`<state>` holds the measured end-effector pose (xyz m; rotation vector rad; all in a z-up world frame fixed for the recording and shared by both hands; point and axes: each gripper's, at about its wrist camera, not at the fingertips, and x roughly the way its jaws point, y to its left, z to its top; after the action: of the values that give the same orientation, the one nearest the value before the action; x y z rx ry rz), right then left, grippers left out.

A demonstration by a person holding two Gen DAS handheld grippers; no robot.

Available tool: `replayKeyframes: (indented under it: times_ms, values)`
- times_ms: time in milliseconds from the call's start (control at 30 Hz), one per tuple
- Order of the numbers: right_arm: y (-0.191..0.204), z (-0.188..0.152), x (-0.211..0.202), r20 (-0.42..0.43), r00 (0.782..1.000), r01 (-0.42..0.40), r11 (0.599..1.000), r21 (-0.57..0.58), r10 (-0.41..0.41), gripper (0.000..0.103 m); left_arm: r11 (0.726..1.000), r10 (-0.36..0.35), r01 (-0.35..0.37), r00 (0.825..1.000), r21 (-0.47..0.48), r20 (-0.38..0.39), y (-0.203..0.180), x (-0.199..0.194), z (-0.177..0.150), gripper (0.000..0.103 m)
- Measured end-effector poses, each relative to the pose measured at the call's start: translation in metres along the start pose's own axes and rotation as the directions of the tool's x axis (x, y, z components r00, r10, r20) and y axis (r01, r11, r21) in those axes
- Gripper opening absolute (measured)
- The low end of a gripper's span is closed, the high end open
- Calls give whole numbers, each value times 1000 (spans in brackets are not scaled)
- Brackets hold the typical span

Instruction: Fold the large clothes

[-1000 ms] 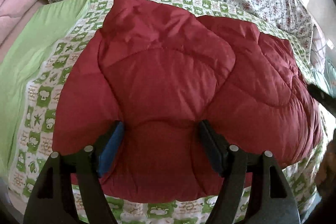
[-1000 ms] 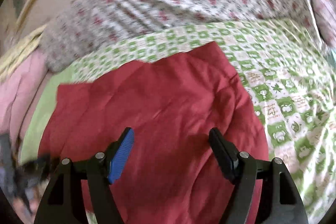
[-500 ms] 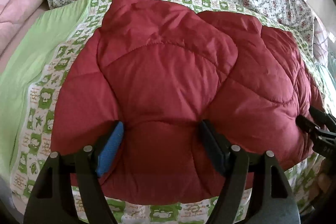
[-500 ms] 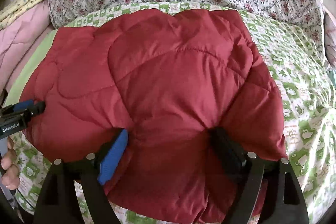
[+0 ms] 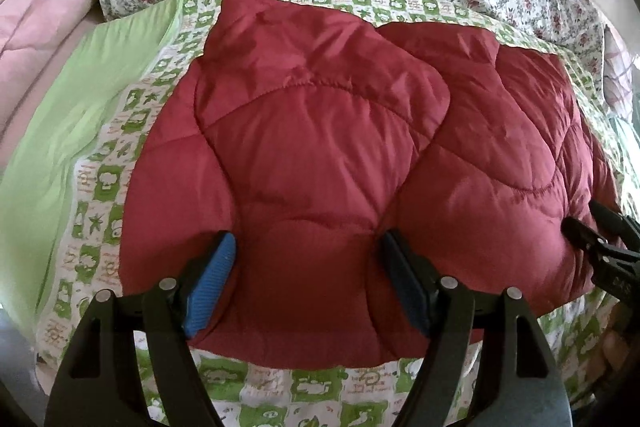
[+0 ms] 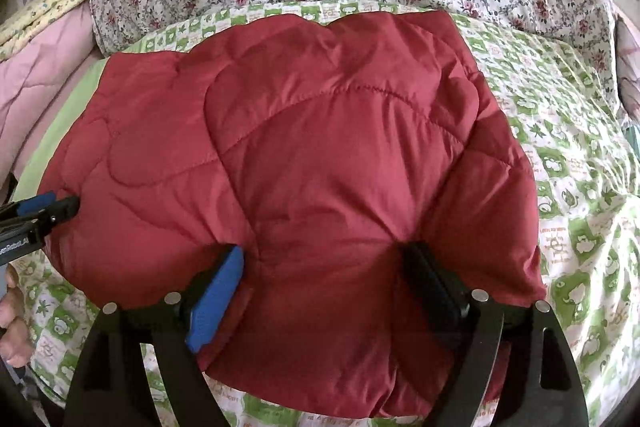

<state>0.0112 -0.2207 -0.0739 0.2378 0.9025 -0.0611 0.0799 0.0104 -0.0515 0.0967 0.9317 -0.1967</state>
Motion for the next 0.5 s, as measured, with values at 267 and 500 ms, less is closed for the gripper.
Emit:
replayKeyframes:
  times_ms: [267, 500]
  values:
    - [1, 9, -19, 14, 1000, -26, 1000, 8, 26, 85, 1000, 1, -1, 1000, 20, -3, 1, -7, 2, 75]
    - [12, 48, -29, 50, 994, -91, 996, -19, 92, 85, 999, -11, 11, 1000, 38, 9, 2, -8, 18, 75]
